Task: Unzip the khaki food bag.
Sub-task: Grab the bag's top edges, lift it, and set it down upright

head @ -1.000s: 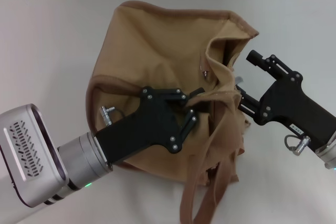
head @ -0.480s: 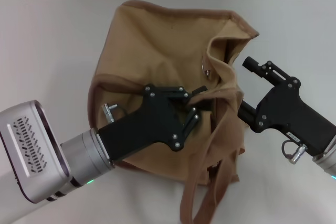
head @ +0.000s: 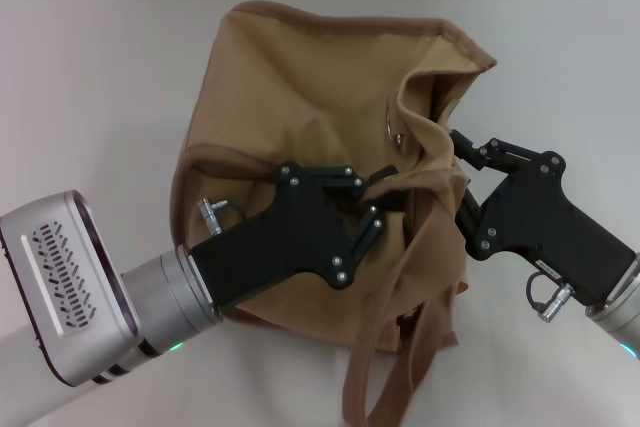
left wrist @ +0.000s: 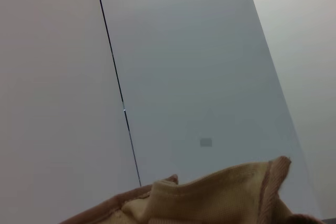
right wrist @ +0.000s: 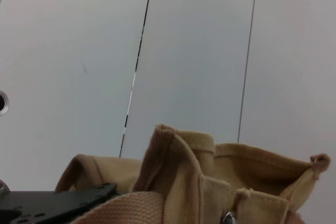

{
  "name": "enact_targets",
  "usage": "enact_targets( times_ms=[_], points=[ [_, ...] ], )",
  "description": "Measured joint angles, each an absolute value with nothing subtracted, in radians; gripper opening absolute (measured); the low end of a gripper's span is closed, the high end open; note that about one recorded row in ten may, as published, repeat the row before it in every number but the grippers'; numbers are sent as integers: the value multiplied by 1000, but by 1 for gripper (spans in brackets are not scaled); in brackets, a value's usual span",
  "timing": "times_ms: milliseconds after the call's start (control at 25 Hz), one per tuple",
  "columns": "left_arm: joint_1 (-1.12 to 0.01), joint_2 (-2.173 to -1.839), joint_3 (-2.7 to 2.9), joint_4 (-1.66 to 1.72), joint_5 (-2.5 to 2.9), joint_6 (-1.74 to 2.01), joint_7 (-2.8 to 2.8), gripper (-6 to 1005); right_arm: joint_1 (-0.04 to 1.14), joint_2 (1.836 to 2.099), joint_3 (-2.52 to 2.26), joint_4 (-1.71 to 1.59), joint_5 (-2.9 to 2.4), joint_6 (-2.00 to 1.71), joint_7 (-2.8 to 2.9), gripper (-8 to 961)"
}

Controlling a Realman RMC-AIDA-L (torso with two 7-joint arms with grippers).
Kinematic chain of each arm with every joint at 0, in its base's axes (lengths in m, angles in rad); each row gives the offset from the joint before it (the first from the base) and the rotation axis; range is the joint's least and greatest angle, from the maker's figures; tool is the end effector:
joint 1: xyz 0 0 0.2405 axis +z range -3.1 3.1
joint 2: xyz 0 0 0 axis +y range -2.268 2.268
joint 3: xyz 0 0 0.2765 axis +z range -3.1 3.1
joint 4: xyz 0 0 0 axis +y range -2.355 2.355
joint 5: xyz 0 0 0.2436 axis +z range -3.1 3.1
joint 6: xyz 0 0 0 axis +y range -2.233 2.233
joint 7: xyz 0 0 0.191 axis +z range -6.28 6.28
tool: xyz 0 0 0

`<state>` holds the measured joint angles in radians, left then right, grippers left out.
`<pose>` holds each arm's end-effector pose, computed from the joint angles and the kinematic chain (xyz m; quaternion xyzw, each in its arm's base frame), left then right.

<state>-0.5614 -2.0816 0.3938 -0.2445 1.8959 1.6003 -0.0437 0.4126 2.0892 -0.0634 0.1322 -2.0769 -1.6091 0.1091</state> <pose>-0.2253 0.2861 -0.1550 -0.8678 0.0391 -0.4192 0.2641 0.2725 0.2927 -0.1222 -0.8392 0.0216 0.4021 0.3655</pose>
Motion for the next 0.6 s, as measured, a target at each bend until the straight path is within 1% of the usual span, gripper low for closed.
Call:
enact_targets(
  times_ms=[200,400,600],
  points=[
    [-561,-2082,394,-246,1896,1600,-44,74,413,2090,-63,132,-2078,-1607,105,221],
    [-557,-2082,376,-253,1897,1600,-44,74,412,2091,-63,132,-2079,-1601,102,23],
    [-550,-2082,345,-268,1898,1616,-43,74,411,2091,-64,132,-2079,-1599,102,3]
  ],
)
